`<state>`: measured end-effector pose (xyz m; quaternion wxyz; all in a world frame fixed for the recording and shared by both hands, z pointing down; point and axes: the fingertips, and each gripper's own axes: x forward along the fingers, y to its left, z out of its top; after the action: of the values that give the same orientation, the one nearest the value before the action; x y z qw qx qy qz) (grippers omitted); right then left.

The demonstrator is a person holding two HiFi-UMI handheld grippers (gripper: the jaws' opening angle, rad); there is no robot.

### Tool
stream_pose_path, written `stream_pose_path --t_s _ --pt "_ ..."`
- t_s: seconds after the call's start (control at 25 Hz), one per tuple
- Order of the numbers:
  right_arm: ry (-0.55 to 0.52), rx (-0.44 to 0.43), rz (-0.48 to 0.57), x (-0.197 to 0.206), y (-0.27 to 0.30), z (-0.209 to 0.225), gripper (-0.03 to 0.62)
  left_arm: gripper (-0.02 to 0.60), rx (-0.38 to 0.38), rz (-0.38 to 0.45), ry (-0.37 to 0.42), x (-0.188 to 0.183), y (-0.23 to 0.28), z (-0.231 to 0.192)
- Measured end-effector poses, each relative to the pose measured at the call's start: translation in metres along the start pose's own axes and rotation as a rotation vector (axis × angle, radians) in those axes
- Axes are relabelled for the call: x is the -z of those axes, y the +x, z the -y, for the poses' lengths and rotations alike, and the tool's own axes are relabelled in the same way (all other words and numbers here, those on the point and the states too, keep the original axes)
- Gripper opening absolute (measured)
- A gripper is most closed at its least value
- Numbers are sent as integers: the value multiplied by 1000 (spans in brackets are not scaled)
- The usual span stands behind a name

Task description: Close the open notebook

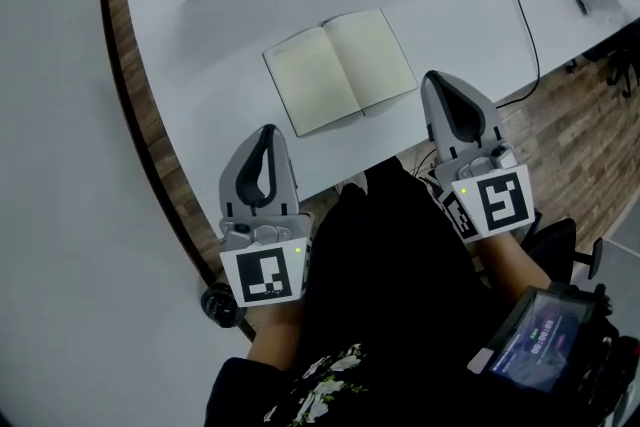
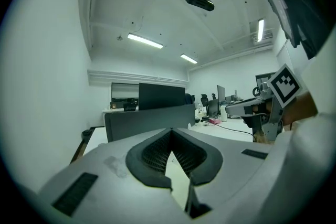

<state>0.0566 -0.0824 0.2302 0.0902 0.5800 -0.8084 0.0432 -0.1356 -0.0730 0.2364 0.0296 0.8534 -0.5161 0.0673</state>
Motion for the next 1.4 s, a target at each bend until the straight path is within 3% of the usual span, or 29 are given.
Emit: stream_pose_path --t_s 0.4,0.72,1.08,1.4 --pt "39 -63 -68 23 46 33 64 6 -43 -61 23 13 47 -3" --pt "52 -94 -122 39 75 48 64 6 -55 -113 -3 29 75 -5" --pt "25 -199 -222 78 113 65 65 6 -64 -272 -40 70 116 4" --pt "56 -321 -292 110 147 66 65 6 -132 -425 -78 109 123 -2"
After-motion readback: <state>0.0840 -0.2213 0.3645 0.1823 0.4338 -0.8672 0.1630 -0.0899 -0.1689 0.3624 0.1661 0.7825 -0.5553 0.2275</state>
